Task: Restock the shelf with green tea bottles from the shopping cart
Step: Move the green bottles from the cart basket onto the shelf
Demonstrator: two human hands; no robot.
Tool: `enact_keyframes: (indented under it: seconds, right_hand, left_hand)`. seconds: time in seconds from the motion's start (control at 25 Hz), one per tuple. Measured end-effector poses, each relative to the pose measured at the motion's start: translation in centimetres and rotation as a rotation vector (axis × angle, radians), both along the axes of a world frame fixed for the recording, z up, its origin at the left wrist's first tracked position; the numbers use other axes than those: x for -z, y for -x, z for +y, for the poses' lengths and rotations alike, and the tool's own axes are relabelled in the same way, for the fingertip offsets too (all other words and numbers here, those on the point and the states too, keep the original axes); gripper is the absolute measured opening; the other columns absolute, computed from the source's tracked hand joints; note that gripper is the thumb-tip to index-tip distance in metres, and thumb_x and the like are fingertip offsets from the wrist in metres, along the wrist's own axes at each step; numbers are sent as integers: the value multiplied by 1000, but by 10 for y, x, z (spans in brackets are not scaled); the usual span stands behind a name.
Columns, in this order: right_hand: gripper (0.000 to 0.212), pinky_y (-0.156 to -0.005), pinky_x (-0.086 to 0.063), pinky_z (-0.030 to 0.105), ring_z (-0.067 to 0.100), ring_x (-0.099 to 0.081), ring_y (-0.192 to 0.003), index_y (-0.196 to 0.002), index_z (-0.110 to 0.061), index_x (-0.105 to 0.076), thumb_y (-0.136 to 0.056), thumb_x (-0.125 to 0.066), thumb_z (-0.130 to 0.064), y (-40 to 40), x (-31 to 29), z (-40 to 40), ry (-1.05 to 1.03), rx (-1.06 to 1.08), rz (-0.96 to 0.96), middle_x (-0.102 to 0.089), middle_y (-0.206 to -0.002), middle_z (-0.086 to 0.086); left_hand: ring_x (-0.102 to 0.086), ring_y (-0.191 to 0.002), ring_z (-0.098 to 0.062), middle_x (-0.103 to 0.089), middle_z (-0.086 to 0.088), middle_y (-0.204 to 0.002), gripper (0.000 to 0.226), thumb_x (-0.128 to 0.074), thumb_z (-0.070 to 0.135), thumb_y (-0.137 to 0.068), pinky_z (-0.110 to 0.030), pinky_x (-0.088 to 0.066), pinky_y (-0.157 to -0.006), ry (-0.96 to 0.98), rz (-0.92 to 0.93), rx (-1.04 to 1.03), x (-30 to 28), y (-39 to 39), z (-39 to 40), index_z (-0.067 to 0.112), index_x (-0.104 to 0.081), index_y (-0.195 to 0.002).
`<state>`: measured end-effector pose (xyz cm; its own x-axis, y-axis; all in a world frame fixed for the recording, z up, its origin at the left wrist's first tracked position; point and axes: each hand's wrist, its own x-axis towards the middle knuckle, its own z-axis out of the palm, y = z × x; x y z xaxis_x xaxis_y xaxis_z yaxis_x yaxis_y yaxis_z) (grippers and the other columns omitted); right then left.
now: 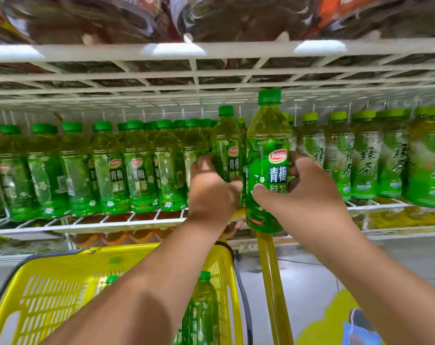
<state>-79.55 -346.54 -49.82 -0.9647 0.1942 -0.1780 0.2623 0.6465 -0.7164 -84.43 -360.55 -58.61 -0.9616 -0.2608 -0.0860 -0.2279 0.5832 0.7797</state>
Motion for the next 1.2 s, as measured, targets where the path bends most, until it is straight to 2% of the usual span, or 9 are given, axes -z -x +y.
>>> enact_keyframes:
  seconds: [0.12, 0.24, 0.36, 0.48, 0.64, 0.76, 0.88, 1.0, 1.2]
  right_hand:
    - [43, -58, -53, 29, 9, -64, -76, -100, -32, -60, -65, -68, -55, -1, 6, 4, 6, -18, -29, -64, -98, -7]
    - [74, -62, -48, 25, 11, -65, -88, -125, -27, -57, -62, -65, -64, 6, 11, 10, 1, -23, -103, -63, -119, -2]
    - [67, -46, -46, 19, -3, -63, -58, -122, -25, -60, -65, -66, -62, 22, 11, 19, -39, -18, -126, -69, -92, -8]
    - [46, -35, -37, 16, 2, -51, -40, -106, -16, -64, -72, -74, -45, 41, 9, 23, 29, 19, -101, -62, -57, -6]
    - [44, -43, -43, 20, 5, -52, -54, -89, -17, -52, -74, -76, -50, 66, 15, 16, -65, 20, -91, -62, -66, -4]
    - [57, -68, -56, 29, 15, -64, -78, -112, -17, -60, -72, -76, -54, 79, 34, 5, -219, 21, -108, -64, -86, -3]
    - [70, -68, -43, 22, 18, -53, -81, -124, -12, -54, -72, -78, -52, 83, 59, -6, -306, 30, -95, -55, -95, 0]
    - [73, -76, -42, 25, 28, -59, -106, -129, -9, -51, -74, -79, -48, 81, 79, -11, -359, -17, -79, -59, -122, 10]
    - [67, -77, -48, 27, 28, -61, -107, -127, -4, -53, -79, -77, -45, 79, 83, -14, -424, -48, -90, -62, -118, 12]
  left_hand:
    - [-59, -99, -30, -48, -11, -127, 63, -80, 30, -77, -33, -51, -75, 53, -58, -43, 15, 2, 7, 11, -44, -125]
    - [-56, -108, -31, -47, -13, -131, 73, -75, 44, -80, -30, -41, -68, 269, -80, -43, 19, 6, 12, 11, -36, -132]
    - [-47, -123, -31, -47, -8, -138, 84, -59, 67, -83, -38, -45, -79, 610, -174, 10, 20, 13, 2, 16, -31, -144]
    - [-53, -117, -29, -51, -5, -131, 72, -57, 67, -85, -38, -46, -81, 513, -235, 29, 21, 13, -8, 22, -42, -139]
    - [-60, -100, -26, -55, -1, -118, 48, -58, 59, -88, -31, -42, -70, 432, -165, 67, 14, 6, -11, 27, -50, -123]
    - [-62, -94, -26, -57, 1, -119, 38, -56, 53, -91, -32, -48, -69, 418, -123, 91, 8, 0, -16, 29, -52, -120]
    - [-63, -90, -26, -61, 2, -115, 34, -55, 53, -92, -35, -53, -69, 426, -66, 87, 4, -14, -25, 29, -54, -117]
    - [-63, -91, -26, -63, 3, -108, 31, -57, 53, -91, -36, -54, -71, 408, -9, 58, 5, -30, -42, 31, -58, -112]
    - [-59, -92, -20, -58, 7, -108, 24, -60, 46, -92, -33, -49, -70, 373, 20, 26, 16, -51, -77, 27, -58, -107]
